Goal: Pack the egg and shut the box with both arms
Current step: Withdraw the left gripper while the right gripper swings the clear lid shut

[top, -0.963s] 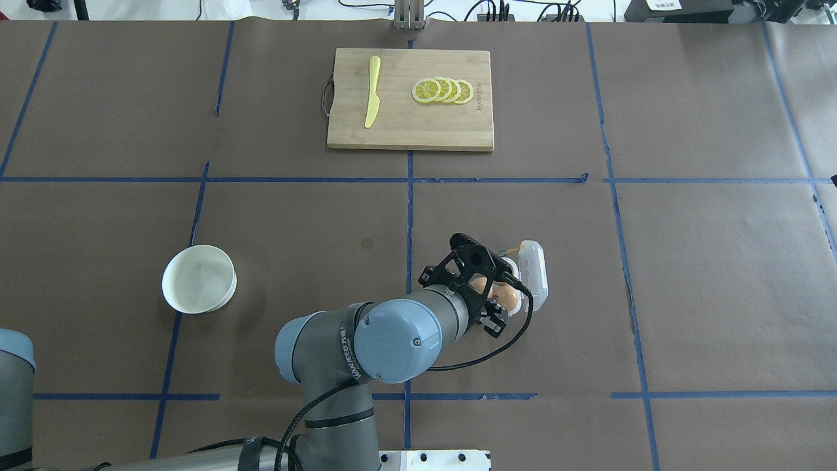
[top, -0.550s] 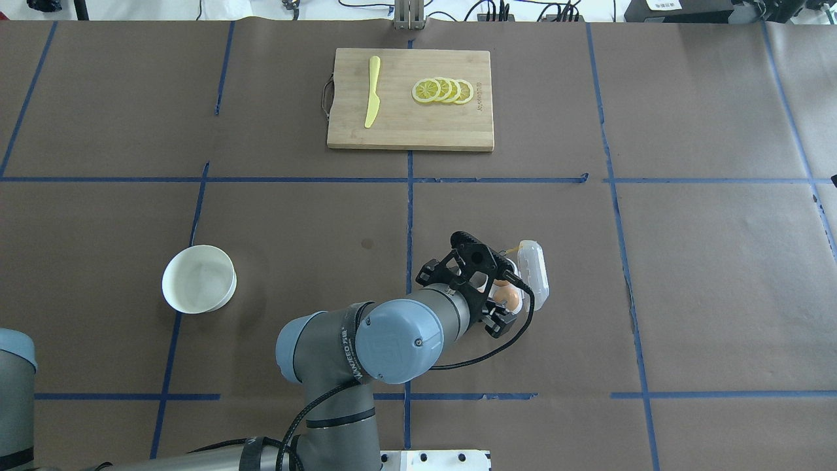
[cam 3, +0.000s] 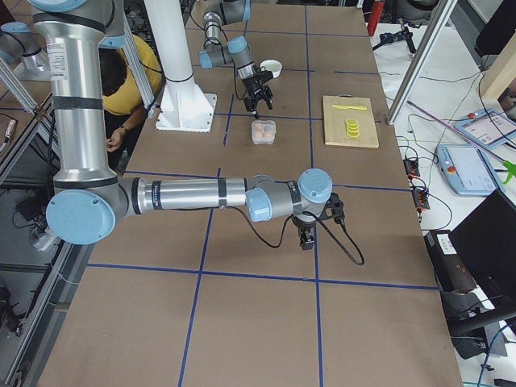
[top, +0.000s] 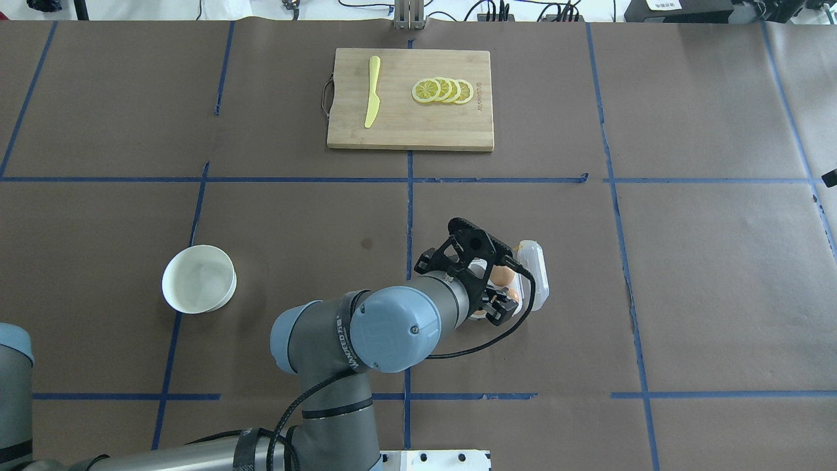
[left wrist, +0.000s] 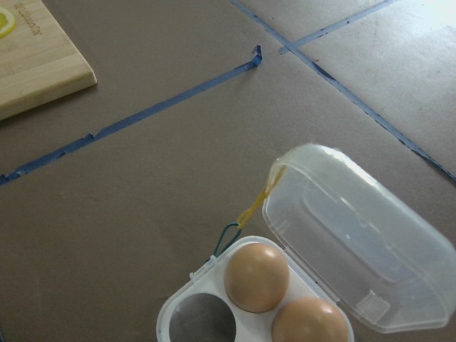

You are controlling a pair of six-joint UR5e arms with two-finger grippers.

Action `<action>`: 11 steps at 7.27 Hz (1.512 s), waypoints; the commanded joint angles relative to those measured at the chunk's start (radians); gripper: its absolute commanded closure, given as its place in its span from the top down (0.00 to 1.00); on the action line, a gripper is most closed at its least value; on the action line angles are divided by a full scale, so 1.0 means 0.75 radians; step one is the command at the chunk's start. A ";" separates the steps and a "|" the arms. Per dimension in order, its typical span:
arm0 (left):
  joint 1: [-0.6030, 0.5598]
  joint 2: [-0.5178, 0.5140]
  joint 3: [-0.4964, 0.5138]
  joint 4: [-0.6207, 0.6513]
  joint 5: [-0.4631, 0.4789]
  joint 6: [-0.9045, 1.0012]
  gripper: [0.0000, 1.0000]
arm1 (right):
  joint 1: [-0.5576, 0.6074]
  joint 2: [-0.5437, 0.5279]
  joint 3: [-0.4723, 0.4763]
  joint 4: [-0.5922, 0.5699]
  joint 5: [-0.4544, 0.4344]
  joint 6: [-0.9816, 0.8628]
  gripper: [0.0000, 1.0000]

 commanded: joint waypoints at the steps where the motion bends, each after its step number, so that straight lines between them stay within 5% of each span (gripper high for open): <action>1: -0.182 0.035 -0.101 0.179 -0.247 -0.034 1.00 | -0.130 -0.004 0.075 0.169 -0.006 0.351 1.00; 4: -0.478 0.284 -0.275 0.296 -0.577 -0.010 1.00 | -0.414 0.000 0.081 0.613 -0.177 0.973 1.00; 8: -0.789 0.483 -0.273 0.288 -0.793 0.404 1.00 | -0.813 0.014 0.273 0.657 -0.445 1.424 1.00; 11: -0.856 0.532 -0.261 0.284 -0.838 0.487 1.00 | -0.906 0.037 0.291 0.651 -0.511 1.453 1.00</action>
